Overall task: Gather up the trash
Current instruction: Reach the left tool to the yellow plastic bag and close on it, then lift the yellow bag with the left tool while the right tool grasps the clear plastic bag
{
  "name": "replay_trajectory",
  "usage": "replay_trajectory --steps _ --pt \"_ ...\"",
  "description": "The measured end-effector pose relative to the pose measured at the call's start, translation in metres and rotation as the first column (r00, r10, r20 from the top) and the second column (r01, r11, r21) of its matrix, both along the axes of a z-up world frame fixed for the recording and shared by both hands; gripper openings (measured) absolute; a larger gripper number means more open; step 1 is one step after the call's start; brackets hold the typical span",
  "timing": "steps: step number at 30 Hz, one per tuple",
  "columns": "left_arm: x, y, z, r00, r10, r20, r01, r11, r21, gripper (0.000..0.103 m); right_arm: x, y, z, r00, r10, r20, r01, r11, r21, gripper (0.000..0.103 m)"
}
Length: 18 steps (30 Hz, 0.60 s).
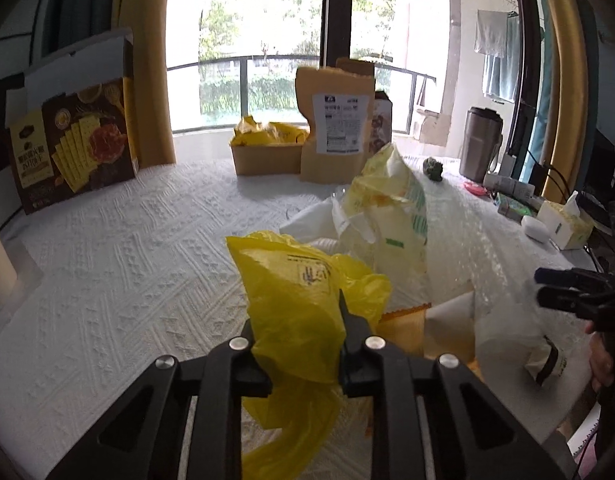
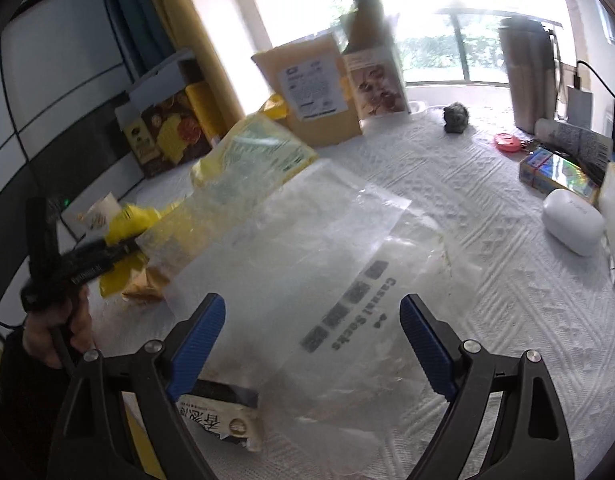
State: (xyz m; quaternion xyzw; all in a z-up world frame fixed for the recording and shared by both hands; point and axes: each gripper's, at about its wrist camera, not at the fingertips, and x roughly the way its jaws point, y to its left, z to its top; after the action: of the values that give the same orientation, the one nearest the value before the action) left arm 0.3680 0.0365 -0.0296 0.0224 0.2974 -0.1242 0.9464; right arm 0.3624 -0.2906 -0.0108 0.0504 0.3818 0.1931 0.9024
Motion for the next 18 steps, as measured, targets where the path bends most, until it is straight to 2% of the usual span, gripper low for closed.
replay_trajectory --steps 1,2,3,4,8,9,10,12,18 --pt "-0.004 0.0 0.005 1.0 0.006 0.018 -0.007 1.0 0.005 0.021 -0.001 0.004 -0.001 1.0 0.005 -0.002 -0.005 1.0 -0.021 0.055" --pt "-0.011 0.0 0.011 0.999 0.016 0.041 -0.016 1.0 0.009 0.021 -0.002 0.006 -0.003 1.0 0.011 -0.006 -0.011 0.999 -0.034 0.047" --pt "-0.014 0.002 0.016 0.998 0.025 0.058 -0.026 1.0 0.012 0.021 -0.003 0.008 -0.004 1.0 0.011 -0.008 -0.012 0.999 -0.044 0.034" --pt "-0.02 0.003 0.021 0.996 0.039 0.082 -0.04 0.999 0.015 0.021 -0.003 0.009 -0.004 1.0 0.008 -0.009 -0.008 0.999 -0.046 0.031" --pt "-0.038 0.014 0.041 0.984 0.093 0.152 -0.093 0.996 -0.008 0.021 -0.01 0.003 0.001 1.0 -0.023 0.021 0.024 0.999 -0.046 0.031" --pt "-0.042 0.017 0.045 0.981 0.103 0.165 -0.102 0.995 -0.016 0.021 -0.015 0.003 0.004 0.999 -0.018 0.037 0.02 0.999 -0.05 0.036" --pt "-0.049 0.02 0.05 0.976 0.115 0.183 -0.112 0.993 -0.028 0.021 -0.021 0.004 0.008 0.999 -0.007 0.054 0.009 0.999 -0.048 0.049" --pt "-0.06 0.024 0.057 0.969 0.131 0.21 -0.124 0.991 -0.047 0.021 -0.03 0.012 0.015 0.996 0.034 0.081 -0.028 0.997 -0.075 0.06" --pt "-0.09 0.03 0.066 0.962 0.152 0.227 -0.133 0.986 -0.096 0.021 -0.038 0.06 0.019 0.981 0.143 0.132 -0.11 0.967 -0.229 0.063"
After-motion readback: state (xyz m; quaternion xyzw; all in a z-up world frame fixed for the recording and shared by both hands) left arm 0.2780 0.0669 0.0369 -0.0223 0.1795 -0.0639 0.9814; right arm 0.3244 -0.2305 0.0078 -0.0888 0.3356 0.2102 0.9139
